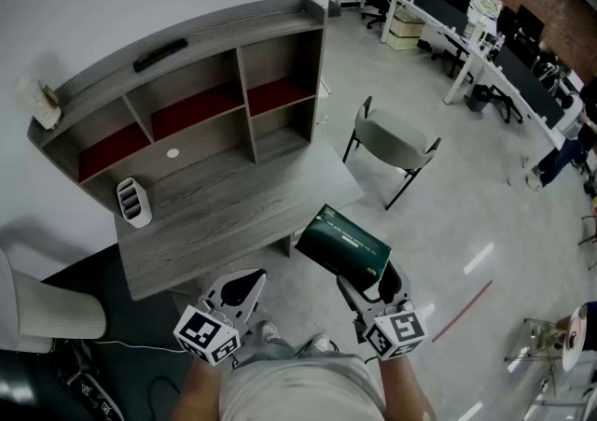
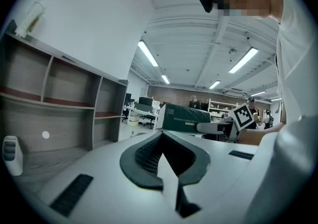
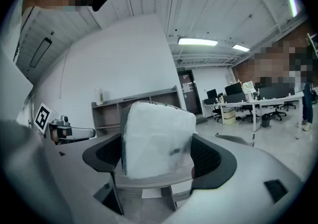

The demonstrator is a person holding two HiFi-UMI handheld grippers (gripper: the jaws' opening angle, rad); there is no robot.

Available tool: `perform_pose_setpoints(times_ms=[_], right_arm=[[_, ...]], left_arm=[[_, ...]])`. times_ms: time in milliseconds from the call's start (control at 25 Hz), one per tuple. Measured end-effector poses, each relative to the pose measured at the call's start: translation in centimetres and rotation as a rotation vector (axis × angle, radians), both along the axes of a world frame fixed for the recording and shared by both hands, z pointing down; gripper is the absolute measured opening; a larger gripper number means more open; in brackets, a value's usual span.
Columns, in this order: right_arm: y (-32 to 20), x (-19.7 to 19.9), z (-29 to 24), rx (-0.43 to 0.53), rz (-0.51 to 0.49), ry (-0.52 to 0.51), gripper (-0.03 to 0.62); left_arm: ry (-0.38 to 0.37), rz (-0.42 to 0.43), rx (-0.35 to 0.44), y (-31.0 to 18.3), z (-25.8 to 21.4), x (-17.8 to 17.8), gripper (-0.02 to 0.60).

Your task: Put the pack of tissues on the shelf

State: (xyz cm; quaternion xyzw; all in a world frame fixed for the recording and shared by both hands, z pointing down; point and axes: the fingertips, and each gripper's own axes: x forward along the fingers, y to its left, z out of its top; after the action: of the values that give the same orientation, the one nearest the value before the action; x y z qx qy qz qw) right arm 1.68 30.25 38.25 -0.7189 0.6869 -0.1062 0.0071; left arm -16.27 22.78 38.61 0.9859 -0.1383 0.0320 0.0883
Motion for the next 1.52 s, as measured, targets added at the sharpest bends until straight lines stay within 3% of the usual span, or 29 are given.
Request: perform_pose_setpoints(times_ms=[440, 840, 1120, 1520], right_arm=[[-5.7, -5.5, -1.2, 0.030, 0.035, 0.013, 0.451], [-10.6, -5.4, -0.4, 0.014, 0.031, 0.041, 0.445], [-14.8, 0.4, 1.4, 0.014, 0.011, -0.003, 0.445], [-24.0, 12.5, 1.9, 0.002, -0.119, -0.060, 0.442]], left_arm=[[0.027, 0.052, -0.018, -5.6, 0.6, -5.3, 0.014], [0.021, 0.010, -0.044, -10.6, 2.1, -6.2, 0.014], [-0.017, -0.030, -0.052, -14.2, 3.3, -1.6, 0.014], [-0.058, -0.153, -0.078, -21.5, 2.8, 10.3, 0.014]])
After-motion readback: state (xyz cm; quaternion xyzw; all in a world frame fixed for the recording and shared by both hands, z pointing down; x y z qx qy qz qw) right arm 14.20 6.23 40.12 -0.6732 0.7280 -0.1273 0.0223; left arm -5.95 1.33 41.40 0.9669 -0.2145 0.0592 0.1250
